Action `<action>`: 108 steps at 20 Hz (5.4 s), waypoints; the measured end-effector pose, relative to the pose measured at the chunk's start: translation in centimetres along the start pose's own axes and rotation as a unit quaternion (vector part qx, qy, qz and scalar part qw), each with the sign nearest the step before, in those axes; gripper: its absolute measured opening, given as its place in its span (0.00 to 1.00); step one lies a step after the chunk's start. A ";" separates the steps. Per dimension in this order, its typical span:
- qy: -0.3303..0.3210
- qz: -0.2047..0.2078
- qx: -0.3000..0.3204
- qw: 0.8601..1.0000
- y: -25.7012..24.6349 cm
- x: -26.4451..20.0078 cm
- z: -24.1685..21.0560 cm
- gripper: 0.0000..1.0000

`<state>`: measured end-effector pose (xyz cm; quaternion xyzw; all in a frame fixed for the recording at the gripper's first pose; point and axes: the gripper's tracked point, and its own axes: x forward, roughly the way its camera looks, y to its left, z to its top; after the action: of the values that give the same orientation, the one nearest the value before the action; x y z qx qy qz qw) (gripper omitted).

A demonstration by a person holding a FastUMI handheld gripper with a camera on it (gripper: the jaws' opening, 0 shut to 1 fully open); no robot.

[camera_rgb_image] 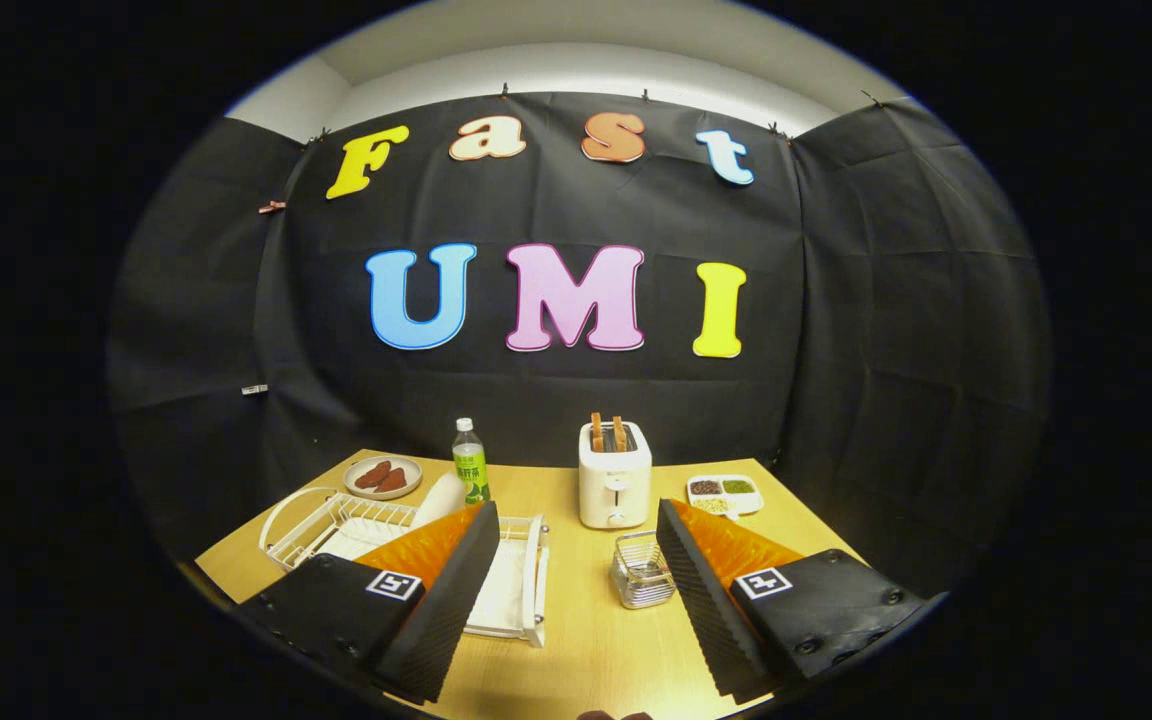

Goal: Take the plate from the dish rack, then take the spoon from the basket and place it into the plate.

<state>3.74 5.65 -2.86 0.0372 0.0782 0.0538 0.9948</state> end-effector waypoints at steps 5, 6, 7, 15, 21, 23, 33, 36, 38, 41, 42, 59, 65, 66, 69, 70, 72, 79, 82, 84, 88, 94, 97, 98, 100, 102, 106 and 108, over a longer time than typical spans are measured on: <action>0.052 0.027 0.027 0.998 3.6 5.8 0.2 0.99; 0.064 0.033 0.031 0.997 4.4 6.9 0.0 0.99; 0.080 0.040 0.036 0.995 5.3 8.1 -0.2 0.99; 0.238 0.061 0.093 0.965 11.2 14.6 -6.7 0.99; 0.302 0.051 0.092 0.948 12.7 16.8 -10.8 0.80; 0.325 0.057 0.096 0.939 13.7 17.0 -11.9 0.66; 0.292 0.020 0.026 0.956 14.9 17.8 -10.7 0.30; 0.269 0.021 -0.023 0.963 15.3 18.3 -9.3 0.30; 0.265 0.011 -0.033 0.964 15.3 18.5 -9.0 0.30; 0.271 -0.008 -0.025 0.962 14.7 18.8 -8.9 0.30; 0.275 -0.013 -0.024 0.961 14.3 18.9 -8.8 0.30; 0.258 0.032 0.048 0.964 8.7 13.0 -6.1 0.21; 0.256 0.031 0.075 0.963 2.2 6.9 -6.4 0.21; 0.260 0.028 0.087 0.961 1.2 6.0 -6.6 0.21; 0.264 0.014 0.108 0.958 -2.3 3.3 -7.6 0.21; 0.263 0.007 0.115 0.958 -3.6 2.5 -8.1 0.22; 0.268 -0.008 0.136 0.954 -6.2 0.9 -9.7 0.21; 0.310 -0.010 0.213 0.927 -12.6 -0.8 -16.2 0.22; 0.345 0.006 0.223 0.912 -13.2 0.0 -20.0 0.21; 0.354 0.012 0.219 0.909 -13.5 1.2 -22.1 0.21; 0.364 0.029 0.245 0.898 -13.5 2.8 -24.5 0.22; 0.359 0.038 0.213 0.908 -15.5 3.0 -25.5 0.27; 0.308 0.044 0.204 0.928 -16.3 4.5 -23.1 0.66; 0.285 0.048 0.194 0.938 -16.5 4.9 -21.9 0.79; 0.230 0.060 0.172 0.956 -16.6 6.4 -18.9 0.85; 0.176 0.064 0.164 0.968 -16.6 7.8 -15.9 0.96; 0.111 0.075 0.164 0.977 -15.9 11.1 -12.1 0.96; 0.101 0.078 0.153 0.980 -15.7 12.6 -11.8 0.96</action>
<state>15.82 -7.69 -17.68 0.1893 0.1824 0.1221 0.9571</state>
